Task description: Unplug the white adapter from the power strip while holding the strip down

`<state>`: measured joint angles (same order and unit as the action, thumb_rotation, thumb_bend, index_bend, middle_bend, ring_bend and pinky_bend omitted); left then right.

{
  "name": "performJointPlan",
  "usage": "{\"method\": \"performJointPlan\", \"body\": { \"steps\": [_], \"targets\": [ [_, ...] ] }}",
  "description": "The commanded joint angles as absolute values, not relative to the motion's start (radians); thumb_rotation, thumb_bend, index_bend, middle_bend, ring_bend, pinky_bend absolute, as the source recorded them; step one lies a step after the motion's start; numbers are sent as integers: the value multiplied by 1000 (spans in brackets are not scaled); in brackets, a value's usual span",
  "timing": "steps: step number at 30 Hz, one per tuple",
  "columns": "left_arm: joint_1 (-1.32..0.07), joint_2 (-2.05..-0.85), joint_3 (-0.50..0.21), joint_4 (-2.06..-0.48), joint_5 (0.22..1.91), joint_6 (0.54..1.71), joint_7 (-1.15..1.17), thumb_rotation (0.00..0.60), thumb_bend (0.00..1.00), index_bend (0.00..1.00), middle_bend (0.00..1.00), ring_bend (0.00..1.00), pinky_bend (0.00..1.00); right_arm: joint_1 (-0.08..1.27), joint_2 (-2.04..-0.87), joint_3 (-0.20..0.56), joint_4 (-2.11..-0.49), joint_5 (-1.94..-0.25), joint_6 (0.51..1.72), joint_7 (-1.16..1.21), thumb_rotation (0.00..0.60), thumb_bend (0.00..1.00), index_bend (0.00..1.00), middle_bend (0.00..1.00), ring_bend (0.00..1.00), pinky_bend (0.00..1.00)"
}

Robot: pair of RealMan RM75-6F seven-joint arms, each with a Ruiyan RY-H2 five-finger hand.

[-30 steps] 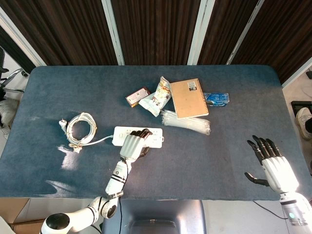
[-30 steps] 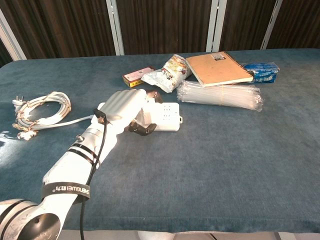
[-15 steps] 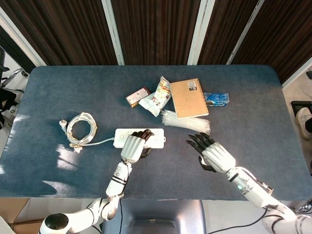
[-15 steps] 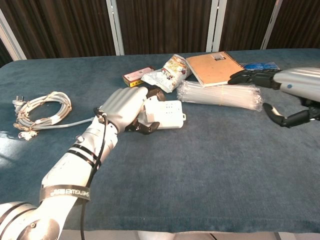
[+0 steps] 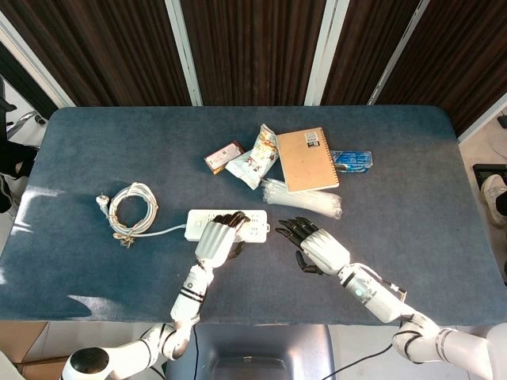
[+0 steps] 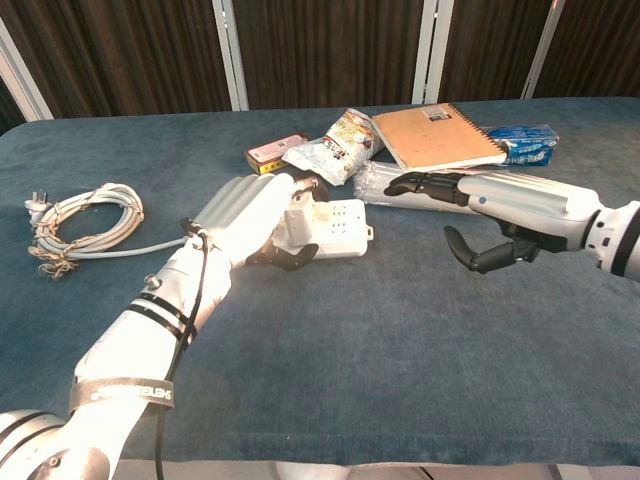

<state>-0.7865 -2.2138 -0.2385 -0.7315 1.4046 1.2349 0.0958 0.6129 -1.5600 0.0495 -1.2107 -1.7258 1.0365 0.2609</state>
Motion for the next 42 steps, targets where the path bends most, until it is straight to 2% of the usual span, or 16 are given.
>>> {"method": "performJointPlan", "body": {
  "steps": [1,9,15,31,42],
  "targets": [
    [-782,-2210,-235,-744,1407,1232,82,600,405,307,351,331,402,639,-1585,46,-1184,-1716,1013,281,600,864,123,123,0,0],
    [-776,-2205,-231,-754,1407,1222,83,600,406,308,348,330,395,681,-1633,39,-1148,-1692,965,288,600,865,122,123,0,0],
    [-770,-2196,-229,-767,1412,1231,88,600,406,308,347,330,394,717,-1678,25,-1117,-1654,884,237,600,865,121,123,0,0],
    [-755,-2180,-212,-778,1426,1232,87,600,409,319,370,335,415,734,-1681,18,-1173,-1568,818,118,600,865,121,123,0,0],
    [-744,-2160,-188,-787,1470,1283,78,600,413,335,383,348,426,750,-1690,33,-1202,-1490,762,42,600,865,107,123,0,0]
  ]
}}
